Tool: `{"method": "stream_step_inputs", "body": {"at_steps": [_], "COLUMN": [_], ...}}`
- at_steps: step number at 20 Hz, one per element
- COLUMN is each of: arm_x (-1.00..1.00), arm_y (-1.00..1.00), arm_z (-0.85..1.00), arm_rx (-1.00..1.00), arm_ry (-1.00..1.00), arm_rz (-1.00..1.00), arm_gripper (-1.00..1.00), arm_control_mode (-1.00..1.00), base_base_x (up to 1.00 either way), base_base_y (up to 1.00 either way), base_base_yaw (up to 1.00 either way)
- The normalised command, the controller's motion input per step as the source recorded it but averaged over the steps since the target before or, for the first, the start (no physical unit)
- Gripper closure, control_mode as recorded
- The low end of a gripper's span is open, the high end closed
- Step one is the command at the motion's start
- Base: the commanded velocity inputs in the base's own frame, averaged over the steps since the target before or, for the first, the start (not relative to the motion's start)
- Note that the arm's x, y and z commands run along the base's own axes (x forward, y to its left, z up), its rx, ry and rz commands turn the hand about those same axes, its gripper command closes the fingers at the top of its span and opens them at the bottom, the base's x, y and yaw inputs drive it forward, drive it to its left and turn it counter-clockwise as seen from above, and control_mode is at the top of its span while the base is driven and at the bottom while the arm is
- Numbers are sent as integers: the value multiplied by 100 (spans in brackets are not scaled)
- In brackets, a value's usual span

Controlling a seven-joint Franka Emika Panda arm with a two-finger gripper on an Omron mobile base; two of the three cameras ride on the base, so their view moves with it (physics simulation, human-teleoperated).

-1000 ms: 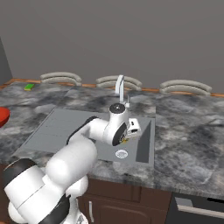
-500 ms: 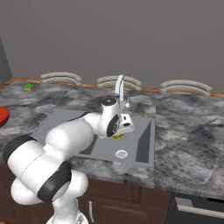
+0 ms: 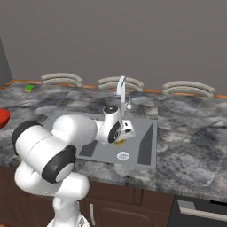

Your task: Pick the mug and place it in the sink. Pick the bowl and place it in the open cabinet and then close the cabinet.

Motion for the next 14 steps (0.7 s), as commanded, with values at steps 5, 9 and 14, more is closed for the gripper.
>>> {"method": "stream_step_inputs", "body": {"at_steps": [5,9,14], "arm_x": [27,29,33], "arm_y": [0,0,0], "arm_z": [-41,-31,-31], "arm_rx": [0,1,4], "arm_ry": [0,0,4], "arm_rz": [3,4,4], "arm_gripper": [100,100,100], "arm_control_mode": [-100,-100,-100], "base_base_x": [0,0,0], "base_base_y": [0,0,0], "base_base_yaw": [0,0,0]}}
